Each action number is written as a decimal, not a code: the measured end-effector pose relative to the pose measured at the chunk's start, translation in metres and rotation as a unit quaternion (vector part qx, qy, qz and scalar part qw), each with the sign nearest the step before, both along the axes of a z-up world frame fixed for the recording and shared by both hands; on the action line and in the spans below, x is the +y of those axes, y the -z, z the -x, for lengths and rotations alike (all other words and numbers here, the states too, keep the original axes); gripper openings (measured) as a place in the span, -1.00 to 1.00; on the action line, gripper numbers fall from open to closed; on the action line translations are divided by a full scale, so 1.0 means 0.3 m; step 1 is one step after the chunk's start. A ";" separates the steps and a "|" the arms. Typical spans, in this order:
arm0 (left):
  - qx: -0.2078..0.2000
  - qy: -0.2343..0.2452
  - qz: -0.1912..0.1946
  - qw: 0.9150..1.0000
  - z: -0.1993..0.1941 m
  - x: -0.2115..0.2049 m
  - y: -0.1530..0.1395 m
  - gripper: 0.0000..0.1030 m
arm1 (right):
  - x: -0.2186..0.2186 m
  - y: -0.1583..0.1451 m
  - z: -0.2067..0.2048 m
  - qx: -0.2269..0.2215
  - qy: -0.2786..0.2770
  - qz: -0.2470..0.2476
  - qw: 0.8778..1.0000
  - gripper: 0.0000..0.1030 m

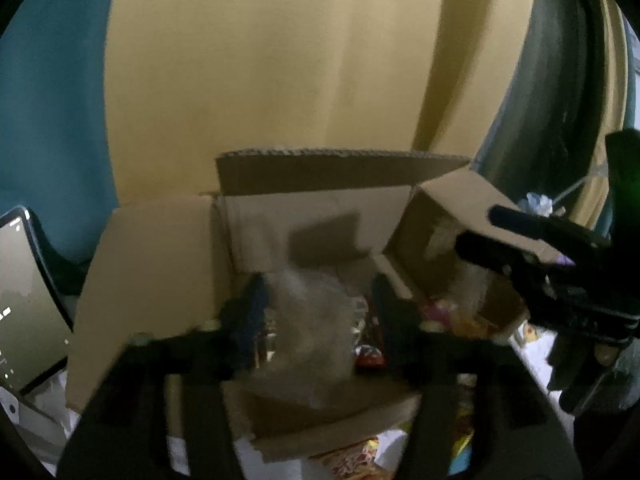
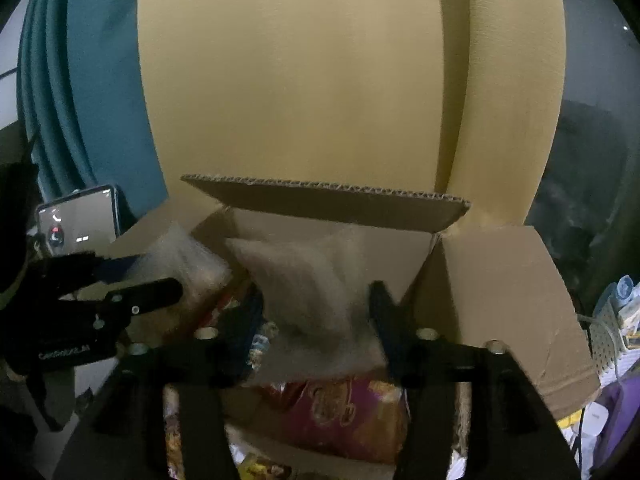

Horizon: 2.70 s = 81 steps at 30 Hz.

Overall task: Organize snacks
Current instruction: 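Carry both clear bags into the cardboard box and release them, then grasp the shrimp flake bag with the left tool while the right tool grasps the blue cracker pack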

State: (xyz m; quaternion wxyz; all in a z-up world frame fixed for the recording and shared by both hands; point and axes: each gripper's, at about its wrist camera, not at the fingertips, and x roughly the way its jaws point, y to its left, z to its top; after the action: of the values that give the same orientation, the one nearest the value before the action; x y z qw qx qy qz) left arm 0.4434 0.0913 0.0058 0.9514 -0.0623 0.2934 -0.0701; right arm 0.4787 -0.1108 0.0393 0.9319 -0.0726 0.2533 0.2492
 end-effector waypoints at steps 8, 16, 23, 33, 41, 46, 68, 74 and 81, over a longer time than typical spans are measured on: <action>-0.023 0.005 0.008 1.000 0.105 -0.005 -0.058 0.76 | 0.002 -0.022 0.065 -0.011 -0.002 0.005 1.000 0.67; -0.040 0.012 0.007 0.999 0.259 -0.039 -0.120 0.76 | -0.031 -0.038 0.185 -0.006 0.002 0.008 1.000 0.67; -0.038 0.021 0.009 0.999 0.372 -0.077 -0.125 0.76 | -0.073 -0.052 0.311 -0.008 0.004 0.009 1.000 0.67; -0.019 0.043 0.013 0.999 0.497 -0.152 -0.071 0.76 | -0.148 -0.016 0.446 0.006 0.014 0.009 1.000 0.67; 0.015 0.057 0.019 0.998 0.565 -0.191 0.015 0.76 | -0.218 0.057 0.534 0.029 0.029 0.006 0.999 0.68; 0.036 0.062 0.025 0.997 0.600 -0.212 0.075 0.77 | -0.250 0.134 0.570 0.059 0.035 -0.003 0.998 0.67; 0.097 0.119 0.014 0.988 0.579 -0.404 0.207 0.77 | -0.429 0.385 0.592 0.157 0.078 -0.045 0.983 0.68; 0.125 0.144 -0.006 0.982 0.544 -0.496 0.240 0.77 | -0.510 0.474 0.579 0.196 0.097 -0.041 0.975 0.67; 0.168 0.139 -0.054 0.974 0.504 -0.553 0.316 0.77 | -0.495 0.489 0.579 0.203 0.079 -0.045 0.975 0.67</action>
State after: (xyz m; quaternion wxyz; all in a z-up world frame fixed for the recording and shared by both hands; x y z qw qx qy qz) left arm 0.2923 -0.0747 -0.0889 0.8715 0.0200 0.4580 -0.1742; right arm 0.3051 -0.2592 -0.1073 0.8802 0.0417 0.4308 0.1950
